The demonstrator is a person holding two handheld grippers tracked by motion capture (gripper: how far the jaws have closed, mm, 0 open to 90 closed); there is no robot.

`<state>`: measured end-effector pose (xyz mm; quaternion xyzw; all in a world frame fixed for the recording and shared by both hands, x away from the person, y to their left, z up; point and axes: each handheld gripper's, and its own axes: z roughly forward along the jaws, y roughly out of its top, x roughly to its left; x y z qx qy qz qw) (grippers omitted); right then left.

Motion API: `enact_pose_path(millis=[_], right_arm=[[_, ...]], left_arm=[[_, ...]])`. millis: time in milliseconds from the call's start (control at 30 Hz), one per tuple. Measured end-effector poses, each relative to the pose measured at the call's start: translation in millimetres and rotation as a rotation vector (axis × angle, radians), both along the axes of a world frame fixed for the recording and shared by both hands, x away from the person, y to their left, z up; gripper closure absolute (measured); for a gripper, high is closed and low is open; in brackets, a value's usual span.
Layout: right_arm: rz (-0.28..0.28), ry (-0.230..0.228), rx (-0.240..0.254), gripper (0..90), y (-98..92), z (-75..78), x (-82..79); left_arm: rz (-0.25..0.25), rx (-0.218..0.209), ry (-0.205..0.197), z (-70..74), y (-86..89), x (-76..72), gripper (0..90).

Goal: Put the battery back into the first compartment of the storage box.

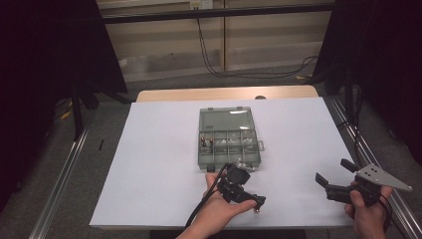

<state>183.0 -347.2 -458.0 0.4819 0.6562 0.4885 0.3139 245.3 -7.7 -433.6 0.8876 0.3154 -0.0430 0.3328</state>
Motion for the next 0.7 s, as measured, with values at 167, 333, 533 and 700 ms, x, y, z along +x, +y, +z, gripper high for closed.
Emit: enact_pose_path(millis=[167, 333, 533, 700], right_arm=[[-0.001, 0.000, 0.000, 0.0, -0.3, -0.4, 0.3], [-0.001, 0.001, 0.001, 0.0, -0.4, -0.5, 0.3], [-0.003, 0.001, -0.001, 0.0, 0.1, -0.3, 0.4], [-0.005, 0.001, 0.001, 0.0, 0.0, -0.4, 0.4]], left_arm=[[0.011, 0.023, 0.006, -4.7, -2.9, -2.6, 19.4], [0.007, 0.046, 0.009, -10.0, -5.4, -6.4, 24.7], [0.000, 0.069, 0.017, -15.5, -9.7, -10.4, 34.9], [0.022, 0.079, 0.020, -18.7, -12.2, -11.3, 38.8]])
